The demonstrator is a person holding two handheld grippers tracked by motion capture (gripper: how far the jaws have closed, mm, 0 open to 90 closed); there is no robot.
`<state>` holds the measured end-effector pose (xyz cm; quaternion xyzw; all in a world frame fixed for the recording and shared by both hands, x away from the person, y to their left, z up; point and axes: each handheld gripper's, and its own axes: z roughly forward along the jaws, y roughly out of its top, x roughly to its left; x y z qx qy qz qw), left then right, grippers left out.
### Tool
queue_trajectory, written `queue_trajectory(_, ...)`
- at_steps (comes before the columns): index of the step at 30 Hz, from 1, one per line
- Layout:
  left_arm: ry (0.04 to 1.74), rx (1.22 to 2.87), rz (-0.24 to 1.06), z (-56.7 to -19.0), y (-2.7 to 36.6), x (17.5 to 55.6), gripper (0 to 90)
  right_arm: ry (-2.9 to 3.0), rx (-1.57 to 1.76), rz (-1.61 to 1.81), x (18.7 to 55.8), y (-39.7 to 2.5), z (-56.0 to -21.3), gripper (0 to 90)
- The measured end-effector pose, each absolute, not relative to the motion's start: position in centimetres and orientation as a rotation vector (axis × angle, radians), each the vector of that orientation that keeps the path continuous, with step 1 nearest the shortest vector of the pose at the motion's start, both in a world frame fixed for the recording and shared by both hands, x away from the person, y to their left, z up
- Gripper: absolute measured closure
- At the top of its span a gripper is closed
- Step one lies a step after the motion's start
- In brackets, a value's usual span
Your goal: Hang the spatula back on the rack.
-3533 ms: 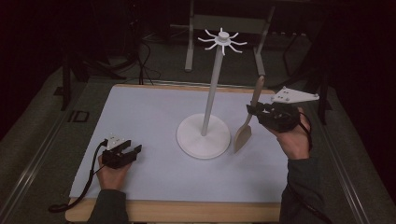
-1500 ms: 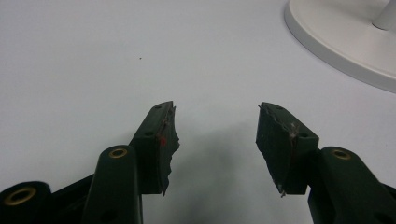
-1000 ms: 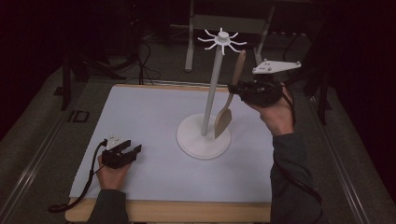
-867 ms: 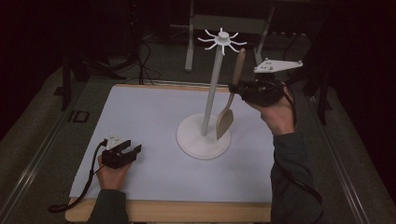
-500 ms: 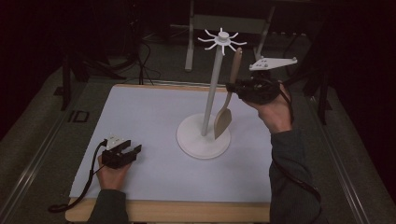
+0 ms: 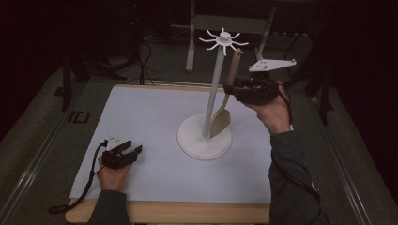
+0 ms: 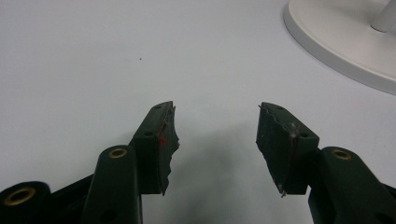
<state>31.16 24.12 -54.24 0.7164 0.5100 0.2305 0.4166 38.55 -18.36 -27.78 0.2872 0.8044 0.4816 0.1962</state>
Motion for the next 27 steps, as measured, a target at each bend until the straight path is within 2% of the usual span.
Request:
queue_trajectory(11,1.278,1.803,0.583,-54.2,24.1,31.1,46.8,2.21,0.842,1.283,36.3,-21.7,-30.4,37.5)
queue_trajectory(15,1.28,1.8,0.584,-54.2,24.1,31.2,46.7,2.225,0.865,1.213,35.9,-22.5,-31.8,33.9)
queue_trajectory(18,1.281,1.798,0.584,-54.2,24.1,31.1,46.6,2.227,0.859,1.176,35.4,-22.9,-32.7,37.9)
queue_trajectory(19,1.281,1.797,0.586,-54.2,24.1,31.1,46.4,2.228,0.862,1.178,34.5,-23.9,-34.2,39.5)
queue_trajectory(20,1.28,1.796,0.584,-54.2,24.1,31.1,46.4,2.228,0.862,1.178,34.5,-23.9,-34.2,39.5)
queue_trajectory(27,1.276,1.798,0.59,-54.2,24.1,31.1,46.2,2.261,1.093,1.047,33.2,-28.4,-41.9,33.6)
